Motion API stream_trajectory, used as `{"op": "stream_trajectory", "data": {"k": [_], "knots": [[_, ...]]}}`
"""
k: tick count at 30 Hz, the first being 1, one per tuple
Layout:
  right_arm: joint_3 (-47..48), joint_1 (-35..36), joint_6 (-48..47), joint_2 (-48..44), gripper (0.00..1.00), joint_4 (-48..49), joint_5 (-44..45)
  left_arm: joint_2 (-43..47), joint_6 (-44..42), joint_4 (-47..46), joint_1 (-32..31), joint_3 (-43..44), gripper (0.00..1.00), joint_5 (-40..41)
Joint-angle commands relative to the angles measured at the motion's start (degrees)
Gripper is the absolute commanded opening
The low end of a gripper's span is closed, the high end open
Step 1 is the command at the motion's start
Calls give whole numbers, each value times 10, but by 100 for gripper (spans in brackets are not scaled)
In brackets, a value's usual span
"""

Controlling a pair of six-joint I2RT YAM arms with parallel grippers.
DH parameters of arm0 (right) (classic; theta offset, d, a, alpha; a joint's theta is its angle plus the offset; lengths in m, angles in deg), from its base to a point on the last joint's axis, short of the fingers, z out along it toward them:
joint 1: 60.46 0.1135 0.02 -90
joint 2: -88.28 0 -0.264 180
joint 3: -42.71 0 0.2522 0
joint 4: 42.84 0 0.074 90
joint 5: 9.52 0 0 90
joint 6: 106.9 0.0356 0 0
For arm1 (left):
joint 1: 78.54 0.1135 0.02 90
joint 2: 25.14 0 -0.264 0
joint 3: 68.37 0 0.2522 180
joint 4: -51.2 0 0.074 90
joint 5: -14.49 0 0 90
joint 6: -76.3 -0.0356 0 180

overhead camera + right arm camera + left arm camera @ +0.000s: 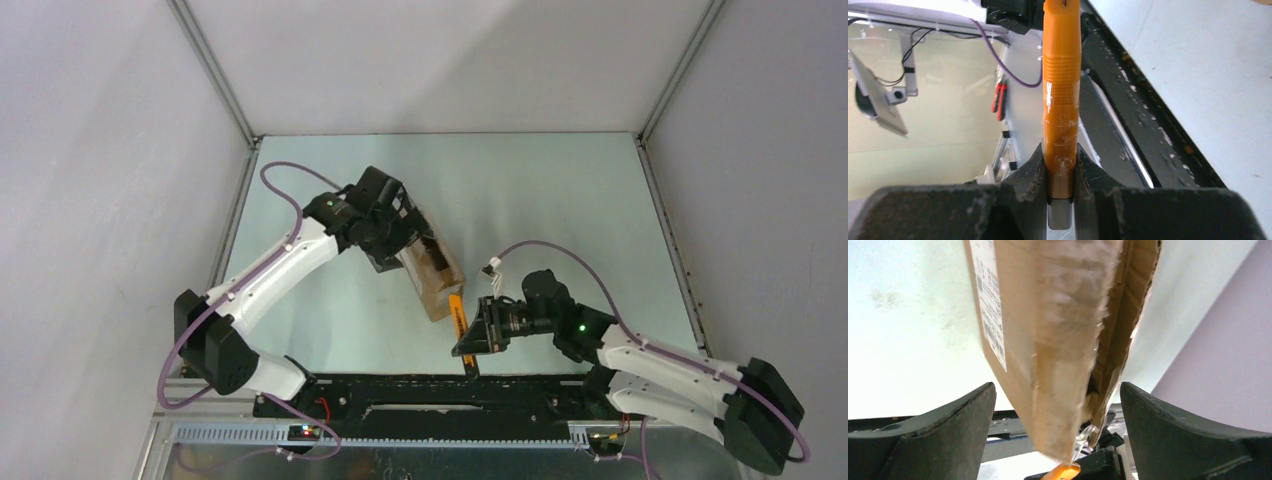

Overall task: Unpack the express box
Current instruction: Cut the express box at the center of the board, then place the knife at the center of the board.

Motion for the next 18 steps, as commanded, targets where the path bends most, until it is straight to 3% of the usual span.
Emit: {"op": "stream_trajectory", "data": {"k": [1,5,10,16,18], "knots": [[51,-10,-64,-70,0,-175,90,-5,-49,14,6,73,98,11],[81,-28,-96,-104,0,-281,172,-1,-62,33,12,89,99,19],[145,-42,-139,-96,0,-405,338,2,-78,45,27,82,94,18],[185,-99,-189,-30,0,-407,405,-12,-93,89,30,97,84,43],[195,-117,-208,4,5,-392,419,-5,-86,86,30,84,82,44]]}}
